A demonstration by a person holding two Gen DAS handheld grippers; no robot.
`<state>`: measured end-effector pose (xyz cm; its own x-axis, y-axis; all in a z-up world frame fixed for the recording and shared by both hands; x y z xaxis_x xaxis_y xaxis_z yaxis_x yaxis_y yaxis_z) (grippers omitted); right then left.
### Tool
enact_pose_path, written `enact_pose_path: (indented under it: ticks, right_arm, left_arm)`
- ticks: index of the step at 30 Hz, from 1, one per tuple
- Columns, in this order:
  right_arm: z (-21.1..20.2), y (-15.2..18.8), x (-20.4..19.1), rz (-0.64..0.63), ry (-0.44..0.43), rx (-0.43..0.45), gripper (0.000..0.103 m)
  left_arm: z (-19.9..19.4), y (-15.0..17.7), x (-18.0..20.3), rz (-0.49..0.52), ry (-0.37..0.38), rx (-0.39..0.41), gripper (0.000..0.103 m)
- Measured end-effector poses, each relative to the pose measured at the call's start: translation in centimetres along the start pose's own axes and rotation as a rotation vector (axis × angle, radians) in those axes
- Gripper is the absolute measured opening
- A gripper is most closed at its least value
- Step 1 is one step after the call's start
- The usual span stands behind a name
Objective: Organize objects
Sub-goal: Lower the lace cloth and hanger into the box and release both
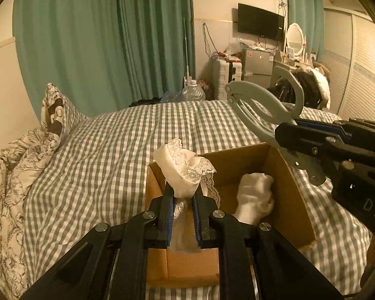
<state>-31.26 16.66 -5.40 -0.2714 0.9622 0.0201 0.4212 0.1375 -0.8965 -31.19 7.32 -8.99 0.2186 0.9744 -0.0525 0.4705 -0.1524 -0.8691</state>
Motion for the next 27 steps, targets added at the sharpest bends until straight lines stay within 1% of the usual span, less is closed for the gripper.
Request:
enact_pose_path:
  ticks: [5,8,10,11,12,13,14,15,16,18,20,21,23,25,27]
  right_arm:
    - [2.1,1.7,0.6,0.023,-0.012,-0.030,0.013]
    - [2.4,2.3,1.1,0.039,-0.006,-0.038,0.013]
    - [2.2,2.1,1.4,0.050,0.001,-0.037,0.014]
    - [1.9,1.9,1.6,0.055,0.004,-0.030,0.015]
    - [1.5,1.7,1.7,0.058,0.007,-0.023,0.017]
    - [1.1,1.4,1.9,0.059,0.011,-0.015,0.026]
    - [0.5,1.0,2.0,0.061,0.018,-0.004,0.040]
    - [-0.3,0.4,2.3,0.063,0.026,0.015,0.046]
    - [-1.1,-0.1,2.3,0.066,0.031,0.031,0.052]
    - [-2.9,-1.2,2.4,0.067,0.035,0.059,0.055]
    - [-4.7,-2.1,2.6,0.068,0.048,0.080,0.063]
    - [-5.4,-2.5,2.7,0.067,0.053,0.088,0.064]
    - [-7.2,-3.3,2.6,0.059,0.060,0.110,0.067]
    - [-9.3,-4.1,2.4,0.051,0.064,0.132,0.071]
    - [-11.1,-4.5,2.1,0.039,0.065,0.152,0.073]
  left_arm:
    - [2.2,0.9,0.1,0.000,0.001,-0.028,0.013]
    - [2.7,1.3,0.3,-0.008,0.010,-0.040,0.014]
    - [2.6,1.3,0.5,-0.011,0.021,-0.044,0.017]
    - [2.4,1.3,0.6,-0.012,0.021,-0.042,0.020]
    - [2.3,1.1,0.6,-0.013,0.024,-0.040,0.028]
    - [1.9,0.9,0.6,-0.016,0.023,-0.034,0.040]
    - [1.5,0.7,0.6,-0.017,0.020,-0.028,0.049]
    - [1.0,0.3,0.5,-0.020,0.014,-0.016,0.062]
    - [0.4,0.0,0.4,-0.023,0.009,-0.002,0.068]
    - [-1.1,-0.8,0.4,-0.025,0.003,0.022,0.070]
    - [-2.4,-1.5,0.1,-0.022,-0.013,0.040,0.077]
    - [-3.0,-1.8,-0.1,-0.024,-0.021,0.050,0.082]
    - [-4.7,-2.4,-0.4,-0.032,-0.033,0.072,0.085]
    - [-6.2,-3.0,-0.8,-0.042,-0.039,0.088,0.091]
    - [-7.8,-3.5,-1.2,-0.050,-0.051,0.105,0.092]
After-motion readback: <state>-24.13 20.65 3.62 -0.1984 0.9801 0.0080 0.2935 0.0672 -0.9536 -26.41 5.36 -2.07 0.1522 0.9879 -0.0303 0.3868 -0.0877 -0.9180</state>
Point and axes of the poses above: each gripper's, at about its wrist camera, not at the fingertips, and z roughly the way its jaws point, x to its right, y to its underside, the point moved 10 cm from there along z, roughly the way its jaws point, and after that the axes turned 12 degrees about x, right-handed, at the moved point
